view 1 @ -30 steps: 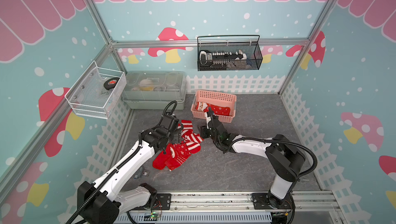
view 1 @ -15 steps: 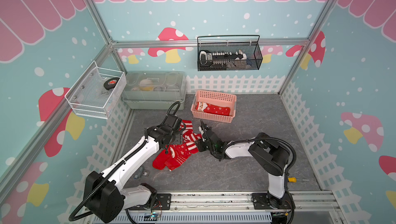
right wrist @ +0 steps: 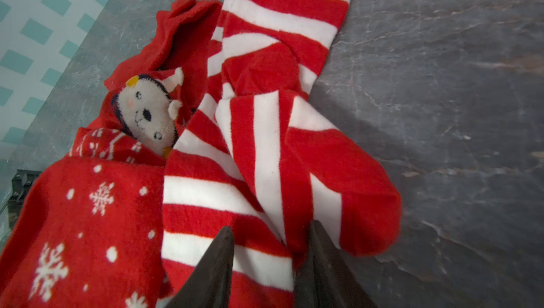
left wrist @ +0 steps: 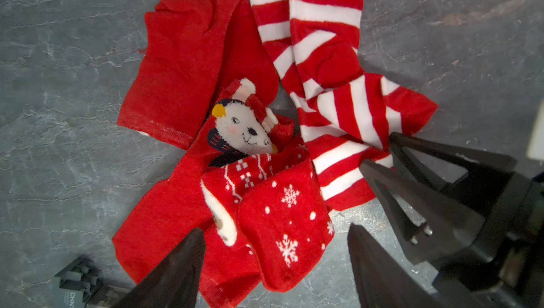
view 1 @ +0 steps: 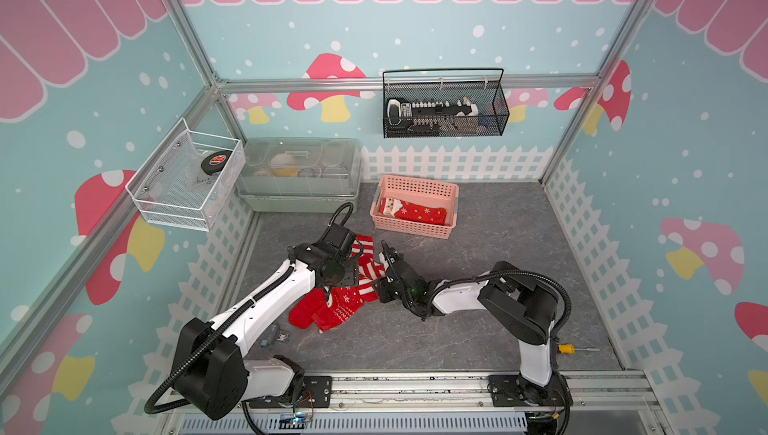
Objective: Place the socks together as a pair
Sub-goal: Adjust the sock at the center of the board.
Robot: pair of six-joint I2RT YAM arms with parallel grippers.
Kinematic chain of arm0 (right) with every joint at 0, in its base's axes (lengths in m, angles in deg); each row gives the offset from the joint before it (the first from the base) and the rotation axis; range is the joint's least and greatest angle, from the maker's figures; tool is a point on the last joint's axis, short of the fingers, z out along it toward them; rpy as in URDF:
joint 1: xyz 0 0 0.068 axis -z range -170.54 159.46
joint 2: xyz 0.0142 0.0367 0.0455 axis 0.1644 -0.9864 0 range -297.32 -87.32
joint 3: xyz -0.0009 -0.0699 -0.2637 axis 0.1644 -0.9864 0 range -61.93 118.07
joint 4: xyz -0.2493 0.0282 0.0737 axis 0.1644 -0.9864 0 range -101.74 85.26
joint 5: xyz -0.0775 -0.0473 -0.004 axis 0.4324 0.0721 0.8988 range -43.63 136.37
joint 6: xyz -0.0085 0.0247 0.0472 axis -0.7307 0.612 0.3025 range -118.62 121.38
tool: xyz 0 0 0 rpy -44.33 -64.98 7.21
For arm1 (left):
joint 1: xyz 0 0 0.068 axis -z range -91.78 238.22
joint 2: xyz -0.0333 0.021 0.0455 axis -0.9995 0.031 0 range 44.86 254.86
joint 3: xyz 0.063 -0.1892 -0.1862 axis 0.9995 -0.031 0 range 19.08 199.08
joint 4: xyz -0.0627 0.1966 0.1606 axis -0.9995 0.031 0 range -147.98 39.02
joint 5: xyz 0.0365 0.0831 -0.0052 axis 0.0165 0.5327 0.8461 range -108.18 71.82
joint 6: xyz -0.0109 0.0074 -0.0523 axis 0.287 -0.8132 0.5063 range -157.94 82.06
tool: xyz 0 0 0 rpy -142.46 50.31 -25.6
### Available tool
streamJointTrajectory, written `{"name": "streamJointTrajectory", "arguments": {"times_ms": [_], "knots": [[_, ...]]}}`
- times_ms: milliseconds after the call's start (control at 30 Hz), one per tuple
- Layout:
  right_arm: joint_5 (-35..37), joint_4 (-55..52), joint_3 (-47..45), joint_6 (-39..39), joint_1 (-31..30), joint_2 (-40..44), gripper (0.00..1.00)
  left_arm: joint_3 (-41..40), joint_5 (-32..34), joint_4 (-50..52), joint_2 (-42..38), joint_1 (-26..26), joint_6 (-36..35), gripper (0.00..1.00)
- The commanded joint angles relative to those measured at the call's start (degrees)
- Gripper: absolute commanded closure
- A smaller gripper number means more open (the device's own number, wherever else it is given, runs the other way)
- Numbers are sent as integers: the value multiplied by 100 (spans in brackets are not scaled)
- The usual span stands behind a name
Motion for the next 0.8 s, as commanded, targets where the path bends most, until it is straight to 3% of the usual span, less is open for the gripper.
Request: {"name": "streamJointTrajectory", "arguments": {"times_ms": [0, 167, 433, 467, 533, 767], "knots": [[105, 34, -46, 73, -219, 223, 59, -71, 186, 99, -264, -192, 242, 23], [354, -306, 35, 132, -346, 552, 53, -133, -163, -37, -395, -682, 340, 23], [423, -373, 158, 237, -523, 512, 50, -352, -156, -16, -616, -826, 730, 24], [453, -347, 127, 256, -519, 499, 50, -461, -222, -16, -679, -820, 915, 27], [569, -216, -27, 268, -515, 522, 51, -766, -272, -87, -900, -797, 1381, 41], [896, 53, -453, 287, -513, 804, 52, -1285, 419, -386, -1279, -172, 2106, 45]]}}
